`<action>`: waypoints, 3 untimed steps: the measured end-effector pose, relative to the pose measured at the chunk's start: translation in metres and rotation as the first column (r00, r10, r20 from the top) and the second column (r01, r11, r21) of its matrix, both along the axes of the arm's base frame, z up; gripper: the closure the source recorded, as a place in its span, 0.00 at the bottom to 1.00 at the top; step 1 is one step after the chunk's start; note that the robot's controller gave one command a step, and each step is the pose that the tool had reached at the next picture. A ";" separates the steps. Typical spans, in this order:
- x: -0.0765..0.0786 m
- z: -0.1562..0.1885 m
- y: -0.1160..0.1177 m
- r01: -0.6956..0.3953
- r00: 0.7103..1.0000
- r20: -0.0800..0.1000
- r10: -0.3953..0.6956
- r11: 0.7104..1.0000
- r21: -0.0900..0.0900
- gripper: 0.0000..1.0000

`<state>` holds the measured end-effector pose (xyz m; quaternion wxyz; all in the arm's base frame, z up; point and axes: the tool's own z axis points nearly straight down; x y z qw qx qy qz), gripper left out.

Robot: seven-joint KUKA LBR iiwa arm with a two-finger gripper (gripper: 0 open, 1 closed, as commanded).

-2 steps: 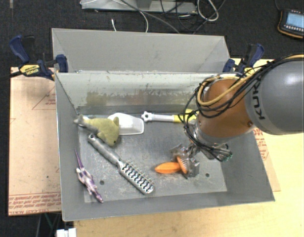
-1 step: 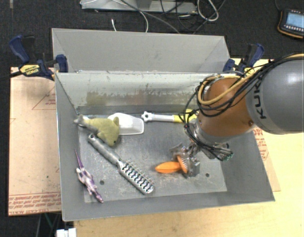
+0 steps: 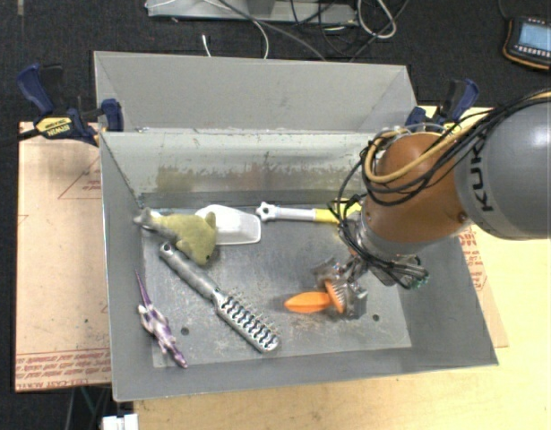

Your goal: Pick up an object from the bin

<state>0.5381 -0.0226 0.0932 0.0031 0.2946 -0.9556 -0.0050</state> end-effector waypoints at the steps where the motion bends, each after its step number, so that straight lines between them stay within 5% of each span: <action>1: 0.003 0.037 0.000 0.002 1.000 0.010 -0.002 1.000 0.000 1.00; 3: 0.002 0.070 0.001 0.004 1.000 0.007 -0.004 1.000 0.002 1.00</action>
Offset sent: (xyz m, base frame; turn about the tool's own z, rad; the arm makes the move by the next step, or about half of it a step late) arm 0.0025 -0.0002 0.0537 0.0012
